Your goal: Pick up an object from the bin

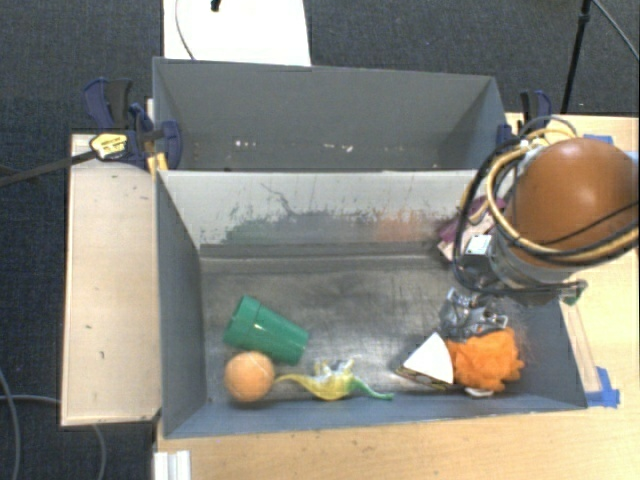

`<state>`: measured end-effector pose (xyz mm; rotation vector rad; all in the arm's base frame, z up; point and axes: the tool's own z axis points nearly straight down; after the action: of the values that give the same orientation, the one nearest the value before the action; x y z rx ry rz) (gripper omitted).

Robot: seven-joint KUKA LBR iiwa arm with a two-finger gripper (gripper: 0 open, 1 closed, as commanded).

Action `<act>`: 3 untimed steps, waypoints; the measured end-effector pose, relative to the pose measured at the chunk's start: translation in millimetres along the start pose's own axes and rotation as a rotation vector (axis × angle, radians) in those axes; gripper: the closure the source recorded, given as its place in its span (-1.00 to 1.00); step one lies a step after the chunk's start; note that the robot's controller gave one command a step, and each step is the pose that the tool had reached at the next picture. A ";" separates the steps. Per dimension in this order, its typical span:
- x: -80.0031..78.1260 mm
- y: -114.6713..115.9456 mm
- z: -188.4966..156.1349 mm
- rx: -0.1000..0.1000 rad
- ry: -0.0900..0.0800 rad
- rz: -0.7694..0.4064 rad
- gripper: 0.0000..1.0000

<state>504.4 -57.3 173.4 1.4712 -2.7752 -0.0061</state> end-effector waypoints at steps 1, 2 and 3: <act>41.3 -34.0 -3.8 0.014 -0.006 0.124 1.00; 65.1 -45.0 9.3 0.005 0.001 0.223 1.00; -5.1 -29.0 6.6 0.006 -0.002 0.311 1.00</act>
Offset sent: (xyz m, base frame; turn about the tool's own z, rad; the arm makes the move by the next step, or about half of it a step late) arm -0.0023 -0.0191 -0.0117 0.3242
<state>531.2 -69.3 166.7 1.0250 -2.9737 0.0007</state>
